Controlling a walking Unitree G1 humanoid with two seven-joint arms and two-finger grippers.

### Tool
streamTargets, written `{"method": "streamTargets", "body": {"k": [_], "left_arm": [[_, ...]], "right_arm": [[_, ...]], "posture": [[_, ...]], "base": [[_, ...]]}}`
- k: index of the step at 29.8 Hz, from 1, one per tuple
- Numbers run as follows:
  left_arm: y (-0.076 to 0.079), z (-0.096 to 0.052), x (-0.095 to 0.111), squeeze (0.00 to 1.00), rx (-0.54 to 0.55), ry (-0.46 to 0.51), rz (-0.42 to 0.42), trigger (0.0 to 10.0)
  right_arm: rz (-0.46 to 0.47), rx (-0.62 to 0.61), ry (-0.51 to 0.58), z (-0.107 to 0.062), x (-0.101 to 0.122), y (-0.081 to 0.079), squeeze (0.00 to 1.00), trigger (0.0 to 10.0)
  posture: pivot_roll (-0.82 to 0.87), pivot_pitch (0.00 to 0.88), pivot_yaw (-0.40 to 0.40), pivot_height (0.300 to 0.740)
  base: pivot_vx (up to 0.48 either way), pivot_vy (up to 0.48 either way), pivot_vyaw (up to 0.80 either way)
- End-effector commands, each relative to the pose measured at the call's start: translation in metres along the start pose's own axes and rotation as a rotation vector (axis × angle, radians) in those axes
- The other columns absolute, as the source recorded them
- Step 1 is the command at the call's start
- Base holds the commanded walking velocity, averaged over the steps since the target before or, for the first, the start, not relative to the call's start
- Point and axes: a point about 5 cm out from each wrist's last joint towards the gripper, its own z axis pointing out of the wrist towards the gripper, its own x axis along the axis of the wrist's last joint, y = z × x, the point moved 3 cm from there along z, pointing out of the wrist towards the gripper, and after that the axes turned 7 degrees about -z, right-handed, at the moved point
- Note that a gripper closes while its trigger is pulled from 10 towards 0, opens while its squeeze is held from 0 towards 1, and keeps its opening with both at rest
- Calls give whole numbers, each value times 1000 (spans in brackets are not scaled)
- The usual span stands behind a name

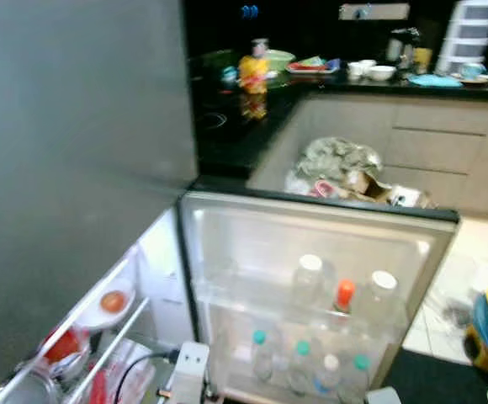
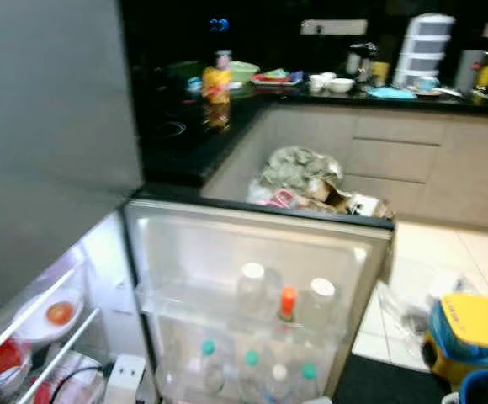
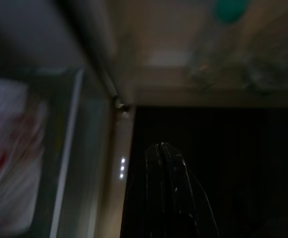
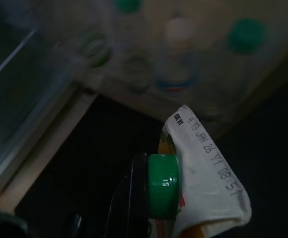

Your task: Restocking fridge

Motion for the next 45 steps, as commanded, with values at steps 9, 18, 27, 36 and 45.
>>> {"method": "streamTargets", "body": {"k": [9,18,27,36,45], "left_arm": [[-2,-2,-8,0,-1,-25,17,10000],[-1,-2,-9,0,-7,-24,13,10000],[-4,-5,-11,0,-4,-1,7,10000],[-1,-6,-16,0,2,-7,-5,10000],[-2,-8,-13,0,-24,32,-25,10000]], "right_arm": [[10,-1,21,1,5,0,0,10000],[10,1,22,1,4,-1,0,10000],[-29,19,39,0,6,-2,0,10000],[-120,75,141,8,40,-8,0,10000],[-213,170,250,8,60,-22,0,10000]], "posture": [[-77,29,33,740],[-75,36,34,740],[-70,45,30,740],[-75,41,21,740],[-70,33,11,740]], "base": [[0,0,0],[0,0,0],[0,0,0],[0,-267,0],[0,0,0]]}}
